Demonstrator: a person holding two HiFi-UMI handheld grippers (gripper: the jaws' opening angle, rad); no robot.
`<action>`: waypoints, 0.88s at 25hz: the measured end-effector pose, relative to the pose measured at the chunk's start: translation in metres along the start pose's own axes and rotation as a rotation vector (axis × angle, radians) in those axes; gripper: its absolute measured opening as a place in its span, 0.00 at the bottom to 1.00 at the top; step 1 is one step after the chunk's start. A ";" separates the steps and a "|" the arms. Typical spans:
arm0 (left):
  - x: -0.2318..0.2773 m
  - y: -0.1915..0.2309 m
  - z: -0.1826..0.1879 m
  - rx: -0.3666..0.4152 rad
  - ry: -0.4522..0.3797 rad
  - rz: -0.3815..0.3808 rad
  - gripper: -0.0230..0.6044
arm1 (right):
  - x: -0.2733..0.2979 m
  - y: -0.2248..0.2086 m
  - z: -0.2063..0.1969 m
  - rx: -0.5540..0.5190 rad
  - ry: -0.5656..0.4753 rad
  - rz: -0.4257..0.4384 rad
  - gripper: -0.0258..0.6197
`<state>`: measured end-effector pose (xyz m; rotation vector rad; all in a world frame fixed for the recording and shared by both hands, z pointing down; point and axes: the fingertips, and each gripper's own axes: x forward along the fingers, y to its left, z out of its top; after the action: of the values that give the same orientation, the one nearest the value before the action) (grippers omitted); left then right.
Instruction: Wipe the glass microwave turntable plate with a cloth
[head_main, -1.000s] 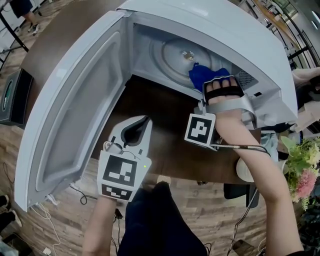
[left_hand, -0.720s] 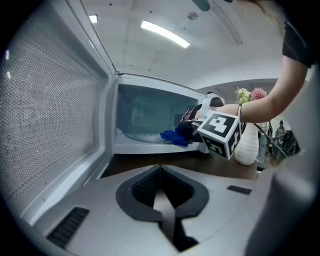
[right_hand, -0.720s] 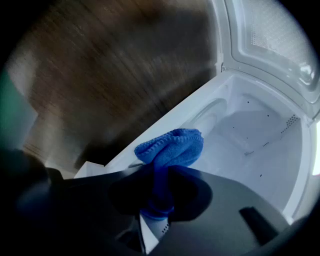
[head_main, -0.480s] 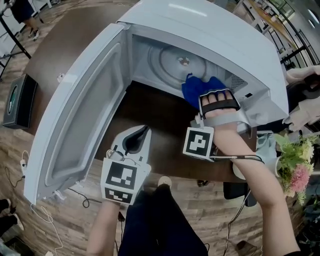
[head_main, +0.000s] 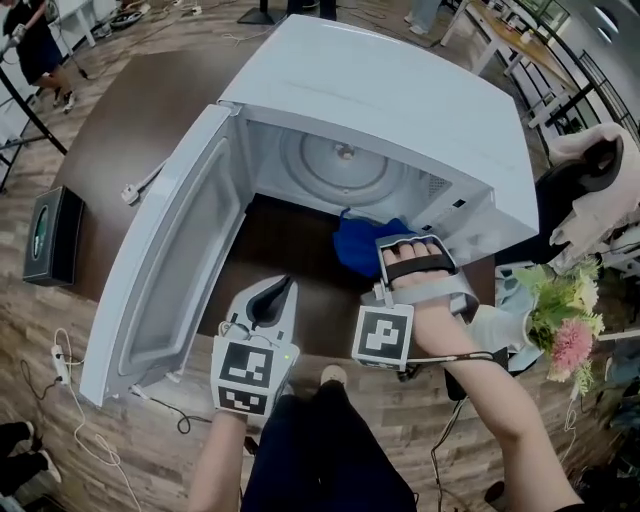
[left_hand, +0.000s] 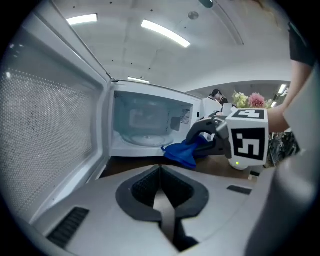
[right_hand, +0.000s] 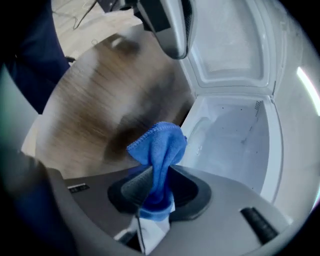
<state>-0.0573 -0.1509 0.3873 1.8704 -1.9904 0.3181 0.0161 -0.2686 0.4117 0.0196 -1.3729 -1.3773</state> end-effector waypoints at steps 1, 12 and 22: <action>-0.002 0.000 0.002 -0.002 0.000 0.002 0.06 | -0.005 0.001 0.001 0.043 -0.019 0.008 0.17; -0.030 -0.012 0.046 -0.031 -0.019 0.020 0.06 | -0.063 -0.007 -0.019 0.799 -0.211 0.105 0.17; -0.031 -0.036 0.082 -0.022 -0.045 -0.031 0.06 | -0.119 -0.034 -0.067 1.489 -0.420 -0.003 0.17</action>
<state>-0.0309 -0.1604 0.2964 1.9084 -1.9841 0.2472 0.0822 -0.2445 0.2894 0.7343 -2.4532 -0.0770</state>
